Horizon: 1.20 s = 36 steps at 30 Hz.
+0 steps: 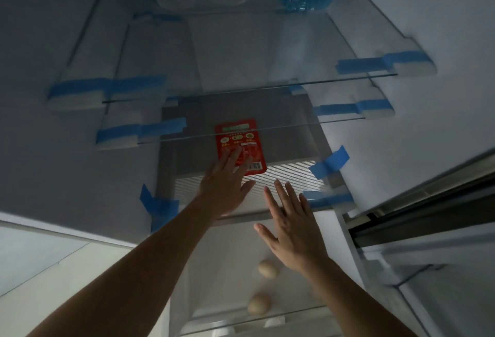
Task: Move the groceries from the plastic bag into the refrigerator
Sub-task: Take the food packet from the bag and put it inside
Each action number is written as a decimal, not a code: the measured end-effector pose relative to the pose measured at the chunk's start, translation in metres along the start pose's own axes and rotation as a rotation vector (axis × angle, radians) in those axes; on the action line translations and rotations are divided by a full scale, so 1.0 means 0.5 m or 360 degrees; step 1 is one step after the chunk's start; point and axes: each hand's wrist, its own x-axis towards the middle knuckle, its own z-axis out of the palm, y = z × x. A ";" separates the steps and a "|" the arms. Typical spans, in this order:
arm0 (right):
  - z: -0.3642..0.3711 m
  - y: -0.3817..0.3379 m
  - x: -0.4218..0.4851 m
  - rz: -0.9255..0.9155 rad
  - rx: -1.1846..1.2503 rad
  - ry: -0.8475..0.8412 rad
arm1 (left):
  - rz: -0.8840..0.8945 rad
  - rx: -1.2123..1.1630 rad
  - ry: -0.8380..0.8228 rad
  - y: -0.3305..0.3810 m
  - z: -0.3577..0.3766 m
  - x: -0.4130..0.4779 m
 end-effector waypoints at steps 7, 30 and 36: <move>-0.008 -0.004 -0.002 0.0003 -0.0044 -0.0057 | -0.0032 -0.0010 0.0084 0.010 -0.023 -0.078; -0.048 -0.038 -0.337 -0.0146 -0.0012 -0.0044 | -0.0106 -0.0093 0.0136 0.133 0.077 -0.576; 0.003 -0.018 -0.395 -0.0153 0.0102 -0.0097 | -0.0227 -0.0040 0.0088 0.179 0.124 -0.612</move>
